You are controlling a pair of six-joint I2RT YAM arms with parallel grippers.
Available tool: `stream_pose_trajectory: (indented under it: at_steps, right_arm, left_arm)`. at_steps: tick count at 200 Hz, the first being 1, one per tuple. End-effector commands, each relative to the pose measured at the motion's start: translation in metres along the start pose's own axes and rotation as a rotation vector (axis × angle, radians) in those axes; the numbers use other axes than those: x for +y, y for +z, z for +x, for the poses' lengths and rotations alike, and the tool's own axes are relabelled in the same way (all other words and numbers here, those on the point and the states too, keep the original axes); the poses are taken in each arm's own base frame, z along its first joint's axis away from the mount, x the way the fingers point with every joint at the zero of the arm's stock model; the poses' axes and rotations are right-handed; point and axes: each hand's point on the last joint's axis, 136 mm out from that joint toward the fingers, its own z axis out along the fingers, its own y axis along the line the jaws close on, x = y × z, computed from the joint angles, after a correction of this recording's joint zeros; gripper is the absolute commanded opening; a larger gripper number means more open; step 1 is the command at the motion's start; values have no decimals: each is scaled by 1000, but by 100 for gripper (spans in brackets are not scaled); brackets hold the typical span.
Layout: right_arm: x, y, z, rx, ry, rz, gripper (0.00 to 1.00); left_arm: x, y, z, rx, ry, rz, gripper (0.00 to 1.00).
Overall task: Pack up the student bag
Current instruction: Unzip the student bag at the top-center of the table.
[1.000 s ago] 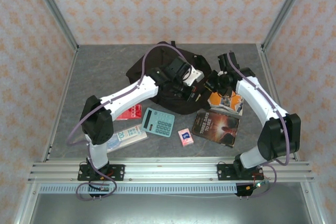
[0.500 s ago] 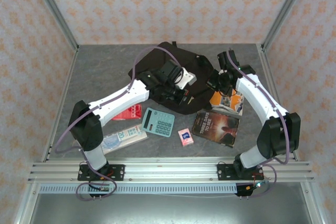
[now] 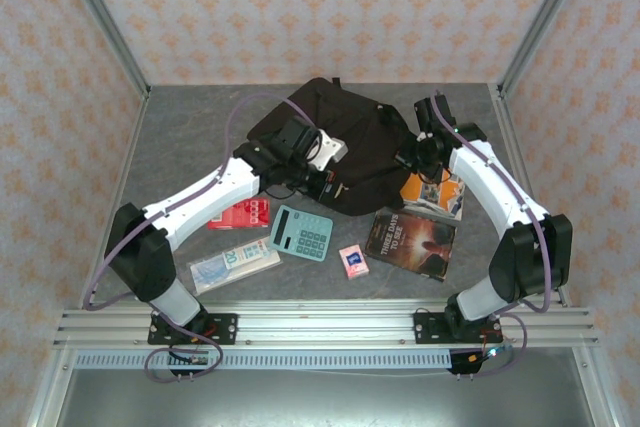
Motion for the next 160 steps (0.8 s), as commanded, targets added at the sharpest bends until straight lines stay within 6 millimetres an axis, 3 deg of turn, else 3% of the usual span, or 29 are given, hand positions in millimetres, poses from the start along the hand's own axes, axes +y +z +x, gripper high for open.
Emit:
stream_pose_trajectory:
  at_steps: [1, 49, 81, 160]
  right_arm:
    - [-13, -18, -29, -136, -9, 77, 0]
    - [-17, -20, -30, -151, -13, 89, 0]
    - [-18, -21, -30, -156, -12, 93, 0]
    - [-12, -31, -28, -179, -45, 38, 0]
  left_arm:
    - [13, -13, 14, 8, -37, -38, 0]
    - [32, -20, 27, 6, -79, -93, 0]
    - [59, -29, 32, -13, -145, -175, 0]
    - [107, -54, 23, -73, -269, -342, 0]
